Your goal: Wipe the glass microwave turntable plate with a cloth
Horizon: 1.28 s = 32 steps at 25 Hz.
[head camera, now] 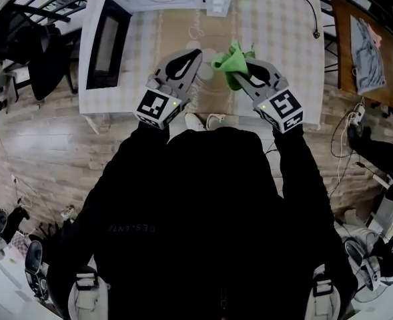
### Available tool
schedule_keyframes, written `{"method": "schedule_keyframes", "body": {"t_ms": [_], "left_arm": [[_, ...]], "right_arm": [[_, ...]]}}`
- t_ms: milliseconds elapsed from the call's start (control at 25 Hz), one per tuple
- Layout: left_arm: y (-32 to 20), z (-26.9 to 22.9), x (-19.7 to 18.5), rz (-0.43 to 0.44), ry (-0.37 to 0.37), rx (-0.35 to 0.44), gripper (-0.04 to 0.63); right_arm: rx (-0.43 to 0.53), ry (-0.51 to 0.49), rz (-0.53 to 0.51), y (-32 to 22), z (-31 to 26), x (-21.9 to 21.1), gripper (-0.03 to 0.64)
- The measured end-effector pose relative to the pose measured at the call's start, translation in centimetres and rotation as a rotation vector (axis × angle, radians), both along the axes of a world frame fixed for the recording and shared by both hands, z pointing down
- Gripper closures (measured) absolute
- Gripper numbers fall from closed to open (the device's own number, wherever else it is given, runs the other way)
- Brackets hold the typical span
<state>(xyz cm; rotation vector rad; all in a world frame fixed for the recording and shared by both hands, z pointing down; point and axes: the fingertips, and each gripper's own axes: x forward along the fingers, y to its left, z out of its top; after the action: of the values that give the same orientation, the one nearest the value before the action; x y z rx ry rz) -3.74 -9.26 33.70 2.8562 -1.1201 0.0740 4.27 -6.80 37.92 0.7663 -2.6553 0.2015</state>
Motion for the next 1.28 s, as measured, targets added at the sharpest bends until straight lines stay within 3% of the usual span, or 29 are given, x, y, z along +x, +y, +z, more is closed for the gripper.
{"method": "schedule_keyframes", "body": {"t_ms": [440, 720, 1280], "left_arm": [[0.8, -4.7, 0.0, 0.033, 0.025, 0.011, 0.574], [1.7, -6.5, 0.5, 0.066, -0.017, 0.063, 0.574], [2.5, -9.9, 1.3, 0.099, 0.029, 0.088, 0.574]], "right_arm": [[0.129, -0.169, 0.081, 0.0, -8.1, 0.8, 0.523], [0.176, -0.238, 0.144, -0.3, -11.2, 1.5, 0.523], [0.246, -0.293, 0.171, 0.2, -14.4, 1.4, 0.523]]}}
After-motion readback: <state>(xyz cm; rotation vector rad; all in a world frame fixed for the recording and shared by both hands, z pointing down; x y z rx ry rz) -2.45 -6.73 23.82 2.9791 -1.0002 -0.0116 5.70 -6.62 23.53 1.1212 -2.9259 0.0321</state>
